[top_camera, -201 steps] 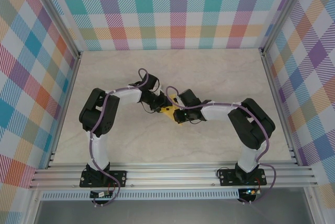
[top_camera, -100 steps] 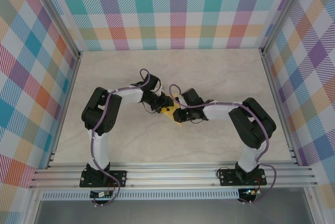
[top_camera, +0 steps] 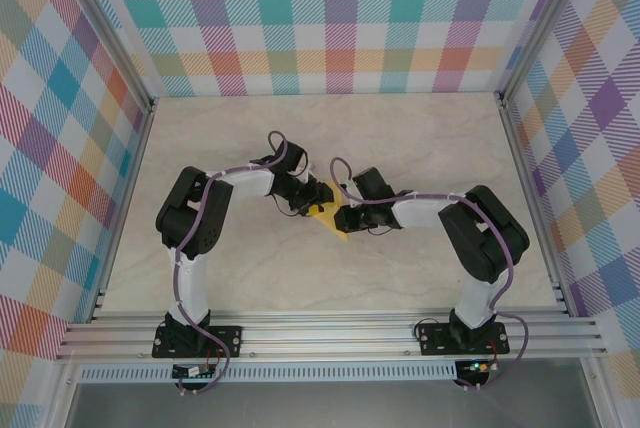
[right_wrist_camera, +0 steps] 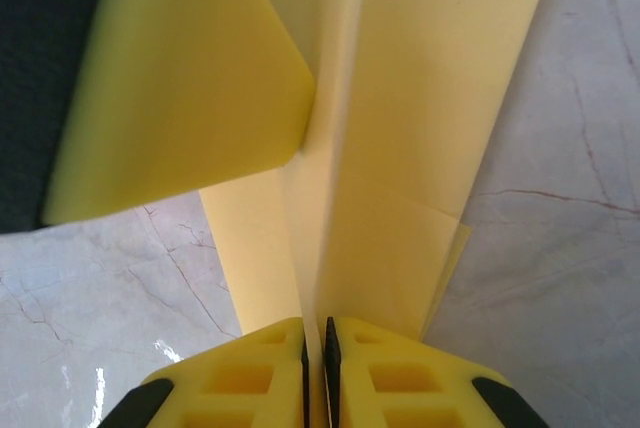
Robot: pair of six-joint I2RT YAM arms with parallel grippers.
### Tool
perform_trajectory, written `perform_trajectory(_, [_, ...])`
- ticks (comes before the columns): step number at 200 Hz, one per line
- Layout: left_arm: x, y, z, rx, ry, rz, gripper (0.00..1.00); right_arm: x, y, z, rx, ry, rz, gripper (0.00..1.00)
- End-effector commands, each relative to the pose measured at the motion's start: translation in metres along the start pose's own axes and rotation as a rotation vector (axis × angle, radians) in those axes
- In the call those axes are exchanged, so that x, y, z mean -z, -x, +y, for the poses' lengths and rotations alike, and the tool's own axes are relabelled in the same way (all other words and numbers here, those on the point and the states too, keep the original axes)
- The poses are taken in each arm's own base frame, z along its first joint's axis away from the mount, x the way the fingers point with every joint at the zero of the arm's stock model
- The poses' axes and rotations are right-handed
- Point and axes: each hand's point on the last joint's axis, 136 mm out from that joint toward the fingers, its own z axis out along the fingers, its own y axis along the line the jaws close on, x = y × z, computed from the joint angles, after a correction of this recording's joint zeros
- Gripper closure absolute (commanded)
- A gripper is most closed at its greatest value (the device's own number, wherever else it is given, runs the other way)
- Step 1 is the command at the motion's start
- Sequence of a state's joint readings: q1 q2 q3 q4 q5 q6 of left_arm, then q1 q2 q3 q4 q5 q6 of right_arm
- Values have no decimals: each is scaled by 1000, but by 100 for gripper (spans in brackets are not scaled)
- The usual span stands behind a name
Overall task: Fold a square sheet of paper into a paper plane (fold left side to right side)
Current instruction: Third fold the triangle at the center of the table.
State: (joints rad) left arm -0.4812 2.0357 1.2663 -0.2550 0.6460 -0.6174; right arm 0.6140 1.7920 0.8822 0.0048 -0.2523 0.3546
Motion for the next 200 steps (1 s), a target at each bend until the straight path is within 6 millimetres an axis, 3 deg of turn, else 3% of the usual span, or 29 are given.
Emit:
perform_trajectory(1, [-7, -1, 9, 15, 35, 4, 56, -2, -28, -15, -57, -23, 88, 85])
perform_trajectory(33, [-8, -2, 11, 21, 35, 6, 56, 0, -25, -10, -63, 14, 83, 83])
perform_trajectory(97, [-8, -2, 12, 25, 43, 5, 56, -5, -29, -13, -86, 30, 105, 90])
perform_trajectory(129, [-9, -1, 12, 25, 44, 4, 56, 3, -23, -7, -76, 36, 91, 78])
perform_trajectory(165, [-7, -1, 11, 23, 42, 4, 56, 20, -13, -1, -42, 22, 55, 74])
perform_trajectory(200, [7, 2, -3, -16, 27, -35, 56, 33, -12, -2, -15, -13, 37, 69])
